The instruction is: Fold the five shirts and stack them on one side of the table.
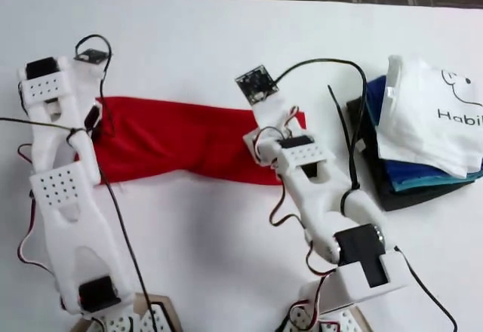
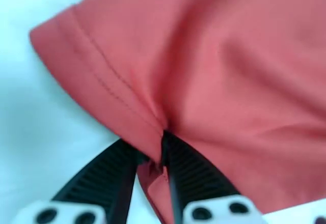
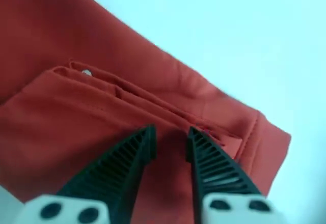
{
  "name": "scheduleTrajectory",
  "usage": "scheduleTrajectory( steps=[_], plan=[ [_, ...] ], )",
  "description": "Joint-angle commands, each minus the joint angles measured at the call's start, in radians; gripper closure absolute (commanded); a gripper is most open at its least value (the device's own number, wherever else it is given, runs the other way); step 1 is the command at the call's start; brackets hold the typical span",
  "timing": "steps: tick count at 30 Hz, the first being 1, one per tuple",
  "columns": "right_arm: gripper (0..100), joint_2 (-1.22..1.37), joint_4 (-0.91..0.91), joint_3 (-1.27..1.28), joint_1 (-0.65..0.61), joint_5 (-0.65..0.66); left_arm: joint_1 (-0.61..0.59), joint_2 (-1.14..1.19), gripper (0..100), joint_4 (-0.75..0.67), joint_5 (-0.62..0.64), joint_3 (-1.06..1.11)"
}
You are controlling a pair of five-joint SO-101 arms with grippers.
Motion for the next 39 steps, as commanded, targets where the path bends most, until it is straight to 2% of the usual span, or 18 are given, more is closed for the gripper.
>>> scheduleTrajectory(
  steps=[1,7,12,18,23,30,39],
  plan=[
    [88.6,-0.071,-0.018,0.011,0.008,-0.006,-0.048,-0.060,97,0.009,0.003,-0.041],
    [88.6,-0.309,0.065,0.048,-0.001,-0.006,-0.123,-0.224,97,0.014,-0.005,-0.005],
    [88.6,-0.579,0.117,0.077,0.004,-0.002,-0.203,-0.344,97,0.014,-0.066,0.116],
    [88.6,-0.788,0.119,0.120,0.015,0.000,-0.176,-0.451,97,0.014,-0.071,0.255],
    [88.6,-0.845,0.110,0.120,0.122,0.000,-0.032,-0.575,97,0.014,-0.057,0.329],
    [88.6,-0.849,0.022,0.120,0.263,-0.005,0.293,-0.772,97,0.012,0.069,0.386],
    [88.6,-0.849,0.016,0.120,0.294,-0.008,0.697,-0.767,97,-0.008,0.157,0.246]
  ],
)
